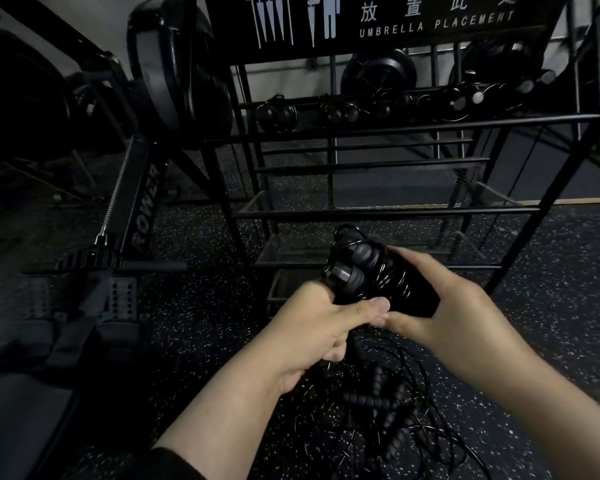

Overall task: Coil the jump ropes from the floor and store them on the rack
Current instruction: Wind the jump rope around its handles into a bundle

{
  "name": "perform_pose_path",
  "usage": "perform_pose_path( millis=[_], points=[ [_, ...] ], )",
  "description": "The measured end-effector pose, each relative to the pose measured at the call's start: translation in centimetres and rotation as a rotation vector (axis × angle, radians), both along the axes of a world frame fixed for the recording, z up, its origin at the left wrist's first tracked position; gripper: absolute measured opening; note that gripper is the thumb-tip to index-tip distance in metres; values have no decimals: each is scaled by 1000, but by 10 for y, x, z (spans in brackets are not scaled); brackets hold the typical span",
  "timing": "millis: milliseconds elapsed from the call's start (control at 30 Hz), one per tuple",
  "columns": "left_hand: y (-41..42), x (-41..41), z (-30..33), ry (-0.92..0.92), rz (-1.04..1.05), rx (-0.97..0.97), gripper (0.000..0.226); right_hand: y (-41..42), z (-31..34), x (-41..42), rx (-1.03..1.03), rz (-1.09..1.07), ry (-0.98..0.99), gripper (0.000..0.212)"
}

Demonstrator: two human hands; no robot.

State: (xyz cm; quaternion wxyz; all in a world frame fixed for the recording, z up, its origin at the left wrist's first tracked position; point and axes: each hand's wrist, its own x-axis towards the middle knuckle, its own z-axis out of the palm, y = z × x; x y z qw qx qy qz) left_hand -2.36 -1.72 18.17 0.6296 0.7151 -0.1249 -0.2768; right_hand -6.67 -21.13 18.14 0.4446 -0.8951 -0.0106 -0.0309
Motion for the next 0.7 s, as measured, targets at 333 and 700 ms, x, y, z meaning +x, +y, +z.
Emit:
perform_pose_path(
  millis=[333,700],
  points=[
    [-4,-4,0,54,-103,-63,47,-6,2,3,455,77,208,52],
    [-9,-5,8,184,51,-35,18,-3,-6,9,195,-149,55,78]
  ],
)
